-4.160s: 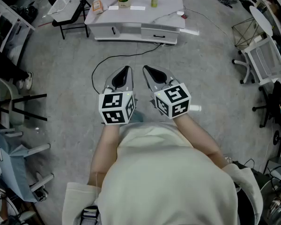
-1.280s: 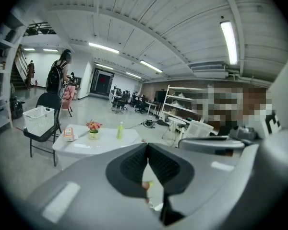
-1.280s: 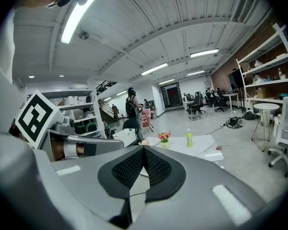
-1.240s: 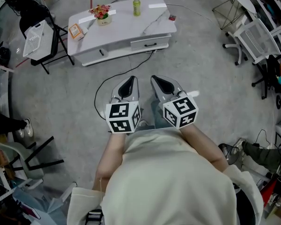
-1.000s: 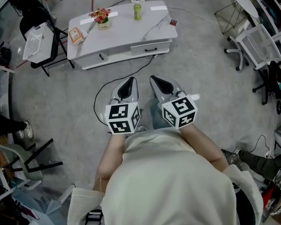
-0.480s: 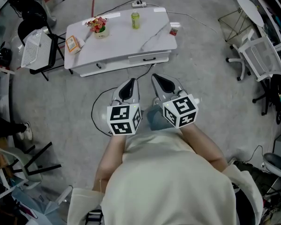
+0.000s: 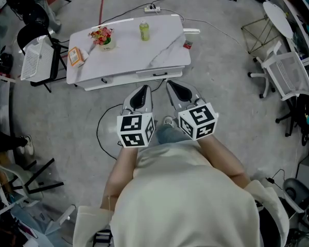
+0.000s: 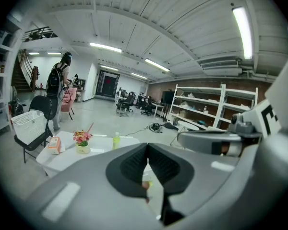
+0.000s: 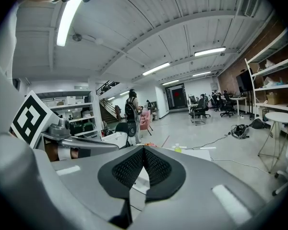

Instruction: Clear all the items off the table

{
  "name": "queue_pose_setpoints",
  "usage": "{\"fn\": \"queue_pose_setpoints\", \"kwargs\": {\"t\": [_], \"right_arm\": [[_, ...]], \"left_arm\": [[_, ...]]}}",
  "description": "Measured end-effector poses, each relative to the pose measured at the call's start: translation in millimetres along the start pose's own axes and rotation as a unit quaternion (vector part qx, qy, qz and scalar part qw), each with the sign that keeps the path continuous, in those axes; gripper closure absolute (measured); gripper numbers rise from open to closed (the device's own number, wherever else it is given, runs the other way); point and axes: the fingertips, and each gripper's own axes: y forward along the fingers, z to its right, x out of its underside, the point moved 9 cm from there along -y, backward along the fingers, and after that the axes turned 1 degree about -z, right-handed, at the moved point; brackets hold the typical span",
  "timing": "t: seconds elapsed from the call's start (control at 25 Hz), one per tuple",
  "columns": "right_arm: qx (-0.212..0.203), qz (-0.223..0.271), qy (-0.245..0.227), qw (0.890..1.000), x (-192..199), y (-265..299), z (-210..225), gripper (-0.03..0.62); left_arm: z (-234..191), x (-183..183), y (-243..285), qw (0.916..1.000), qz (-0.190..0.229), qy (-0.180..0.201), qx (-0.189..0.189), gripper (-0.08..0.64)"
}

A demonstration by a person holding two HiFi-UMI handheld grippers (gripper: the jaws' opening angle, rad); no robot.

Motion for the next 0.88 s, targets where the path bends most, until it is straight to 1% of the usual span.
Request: {"fn": "queue_pose_setpoints", "kwargs": {"t": [0.24, 0.52, 0.68, 0.88], "right_arm": [[-0.003, -0.002, -0.004, 1.0, -5.0, 11.4, 39.7, 0.594], [0.006, -0.003, -0.006, 1.0, -10.5, 18.2, 85.8, 0.594], [0.017, -0.004, 0.0, 1.0, -12.1, 15.6, 111.4, 0.594], [0.037, -0.013, 0.01, 0.999, -6.9, 12.7, 132.0, 0.594]], "left_arm": [[7.3, -10.6, 35.7, 1.0, 0.002, -0.002, -0.009, 0.551], [19.9, -19.5, 79.9, 1.0, -0.003, -0.002, -0.001, 0.551], [29.4, -25.1, 101.6, 1.0, -0.005, 0.0, 0.004, 0.549], [34.6, -28.4, 119.6, 0.9998, -0.016, 0.002, 0.013, 0.551]]}}
